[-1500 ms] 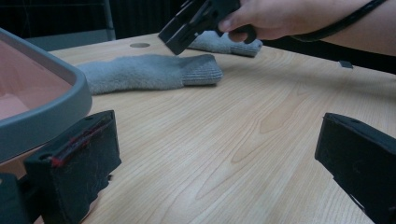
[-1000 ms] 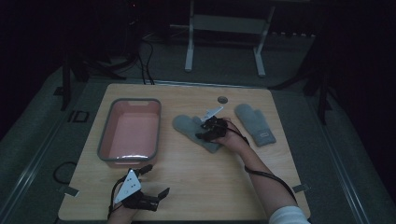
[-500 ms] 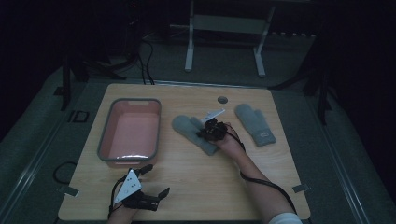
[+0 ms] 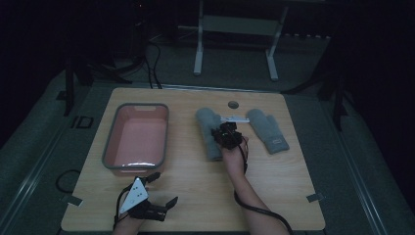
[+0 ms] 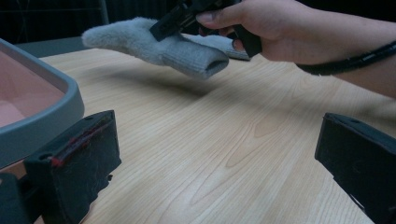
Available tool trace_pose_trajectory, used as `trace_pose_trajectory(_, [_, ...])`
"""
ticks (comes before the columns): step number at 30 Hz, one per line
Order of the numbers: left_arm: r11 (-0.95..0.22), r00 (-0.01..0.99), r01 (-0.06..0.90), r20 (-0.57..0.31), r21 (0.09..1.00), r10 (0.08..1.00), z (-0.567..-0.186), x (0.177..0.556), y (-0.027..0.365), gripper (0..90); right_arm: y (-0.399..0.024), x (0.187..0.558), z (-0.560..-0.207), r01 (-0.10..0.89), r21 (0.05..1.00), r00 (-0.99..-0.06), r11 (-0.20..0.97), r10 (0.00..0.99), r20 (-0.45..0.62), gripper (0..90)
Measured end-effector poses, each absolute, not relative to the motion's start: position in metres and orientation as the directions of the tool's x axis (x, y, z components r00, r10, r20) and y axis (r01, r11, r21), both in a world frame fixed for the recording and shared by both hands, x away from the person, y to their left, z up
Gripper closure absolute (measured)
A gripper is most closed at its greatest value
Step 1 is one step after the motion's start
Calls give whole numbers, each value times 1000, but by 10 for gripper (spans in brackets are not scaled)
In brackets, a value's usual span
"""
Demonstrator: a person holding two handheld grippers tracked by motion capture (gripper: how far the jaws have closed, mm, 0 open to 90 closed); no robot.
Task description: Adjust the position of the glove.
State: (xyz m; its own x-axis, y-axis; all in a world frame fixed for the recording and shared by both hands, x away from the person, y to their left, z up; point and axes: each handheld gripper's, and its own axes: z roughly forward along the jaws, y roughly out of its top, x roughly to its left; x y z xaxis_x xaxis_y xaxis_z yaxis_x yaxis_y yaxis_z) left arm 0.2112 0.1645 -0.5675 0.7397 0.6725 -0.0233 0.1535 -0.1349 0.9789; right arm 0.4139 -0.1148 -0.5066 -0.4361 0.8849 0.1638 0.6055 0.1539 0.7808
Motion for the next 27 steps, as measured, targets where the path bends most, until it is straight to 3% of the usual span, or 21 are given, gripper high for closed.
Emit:
trace_pose_trajectory(6, [-125,742,146,-26,981,670,-566,210,165,2,-113,402,-516,634,772,-325,51,923,205,834])
trace_pose_trajectory(15, [-127,746,144,-23,981,665,-566,211,165,2,-106,405,-546,683,730,-269,28,939,215,804])
trace_pose_trajectory(19, [-127,745,147,-25,981,666,-566,211,165,2,-103,405,-552,680,731,-288,47,935,208,732])
trace_pose_trajectory(23, [-128,746,148,-26,981,666,-566,211,165,2,-105,405,-544,675,734,-313,71,929,199,589])
trace_pose_trajectory(27, [-130,746,147,-23,981,665,-566,211,165,3,-114,404,-529,655,745,-378,127,908,178,541])
